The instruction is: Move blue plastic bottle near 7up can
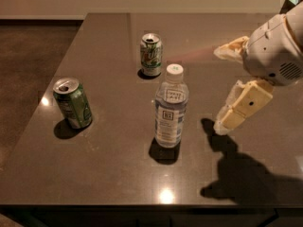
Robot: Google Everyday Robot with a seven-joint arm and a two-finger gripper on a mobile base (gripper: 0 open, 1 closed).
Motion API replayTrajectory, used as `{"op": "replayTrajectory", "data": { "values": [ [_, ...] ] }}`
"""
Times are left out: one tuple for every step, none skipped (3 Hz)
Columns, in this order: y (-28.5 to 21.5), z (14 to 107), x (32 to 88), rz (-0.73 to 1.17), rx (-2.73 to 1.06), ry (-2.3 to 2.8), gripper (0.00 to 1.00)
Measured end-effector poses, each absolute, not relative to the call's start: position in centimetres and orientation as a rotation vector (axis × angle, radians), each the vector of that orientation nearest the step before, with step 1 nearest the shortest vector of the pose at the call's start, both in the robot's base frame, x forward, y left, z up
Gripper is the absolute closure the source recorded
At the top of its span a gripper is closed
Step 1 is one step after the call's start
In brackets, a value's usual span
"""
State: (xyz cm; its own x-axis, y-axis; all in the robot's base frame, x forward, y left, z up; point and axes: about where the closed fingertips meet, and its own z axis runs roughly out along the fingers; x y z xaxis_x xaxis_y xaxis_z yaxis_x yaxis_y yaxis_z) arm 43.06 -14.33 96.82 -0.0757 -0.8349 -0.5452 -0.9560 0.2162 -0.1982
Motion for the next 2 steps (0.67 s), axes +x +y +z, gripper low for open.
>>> {"op": "replayTrajectory", "data": {
  "values": [
    [-11.5,96.3,43.2,0.405,-1.617,1.881,0.00],
    [-9.1,95.6,43.1,0.504,-1.593,1.843,0.00]
  ]
}}
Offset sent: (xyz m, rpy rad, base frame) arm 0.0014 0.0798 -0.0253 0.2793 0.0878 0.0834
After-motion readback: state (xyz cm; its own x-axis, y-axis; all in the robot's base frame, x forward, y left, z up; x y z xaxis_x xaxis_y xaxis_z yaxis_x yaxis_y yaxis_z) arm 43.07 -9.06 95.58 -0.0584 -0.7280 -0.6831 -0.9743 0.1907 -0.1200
